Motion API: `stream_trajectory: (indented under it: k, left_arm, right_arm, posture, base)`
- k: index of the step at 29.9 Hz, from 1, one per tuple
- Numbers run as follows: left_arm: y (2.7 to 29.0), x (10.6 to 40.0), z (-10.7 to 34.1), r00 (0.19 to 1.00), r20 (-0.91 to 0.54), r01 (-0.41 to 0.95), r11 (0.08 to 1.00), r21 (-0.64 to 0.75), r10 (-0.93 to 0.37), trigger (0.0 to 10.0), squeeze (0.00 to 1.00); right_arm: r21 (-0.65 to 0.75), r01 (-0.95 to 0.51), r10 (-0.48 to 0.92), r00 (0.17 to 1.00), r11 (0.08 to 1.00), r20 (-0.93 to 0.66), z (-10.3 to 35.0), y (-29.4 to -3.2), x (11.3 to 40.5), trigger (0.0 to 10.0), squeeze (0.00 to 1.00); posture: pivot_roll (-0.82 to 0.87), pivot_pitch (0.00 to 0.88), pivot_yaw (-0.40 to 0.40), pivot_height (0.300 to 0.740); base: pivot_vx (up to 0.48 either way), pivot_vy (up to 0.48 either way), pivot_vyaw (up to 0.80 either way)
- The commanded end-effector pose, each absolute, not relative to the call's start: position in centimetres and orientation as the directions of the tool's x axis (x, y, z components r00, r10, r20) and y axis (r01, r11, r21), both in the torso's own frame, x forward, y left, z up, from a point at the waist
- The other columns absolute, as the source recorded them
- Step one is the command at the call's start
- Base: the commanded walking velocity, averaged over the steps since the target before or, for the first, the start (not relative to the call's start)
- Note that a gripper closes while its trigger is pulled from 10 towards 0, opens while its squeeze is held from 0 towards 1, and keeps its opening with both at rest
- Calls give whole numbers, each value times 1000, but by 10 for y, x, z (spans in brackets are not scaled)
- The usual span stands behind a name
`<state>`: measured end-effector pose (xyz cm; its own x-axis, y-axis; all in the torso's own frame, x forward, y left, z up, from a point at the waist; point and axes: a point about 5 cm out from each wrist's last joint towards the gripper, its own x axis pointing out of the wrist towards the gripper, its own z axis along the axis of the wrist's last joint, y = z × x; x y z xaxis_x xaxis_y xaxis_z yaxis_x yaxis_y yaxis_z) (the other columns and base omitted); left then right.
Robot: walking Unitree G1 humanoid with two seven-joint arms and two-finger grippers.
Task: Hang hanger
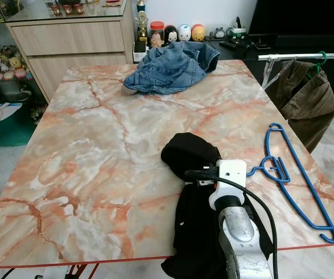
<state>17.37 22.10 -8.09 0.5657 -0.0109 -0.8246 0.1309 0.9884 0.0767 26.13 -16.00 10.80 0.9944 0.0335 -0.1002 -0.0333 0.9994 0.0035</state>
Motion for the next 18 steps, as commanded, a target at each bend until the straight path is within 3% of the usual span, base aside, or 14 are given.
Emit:
stream_trajectory:
  k: [1, 13, 18]
  left_arm:
    - [222, 170, -82, 547, -837, 158, 983, 89, -12, 10000, 0]
    - [222, 171, -82, 548, -836, 164, 982, 88, -16, 10000, 0]
    - [221, 171, -82, 547, -837, 164, 983, 86, -18, 10000, 0]
  right_arm:
    - [12, -36, 37, 995, 999, -91, 109, -161, 260, 10000, 1000]
    - [55, -75, 74, 997, 996, 18, 127, -156, 252, 10000, 1000]
    - [74, -187, 187, 982, 980, 1, 122, -148, 244, 10000, 1000]
  posture:
    - [-20, 43, 16, 740]
    - [-22, 43, 16, 740]
    - [-23, 42, 15, 740]
  base:
    - [0, 0, 0]
    - [0, 0, 0]
    - [0, 0, 0]
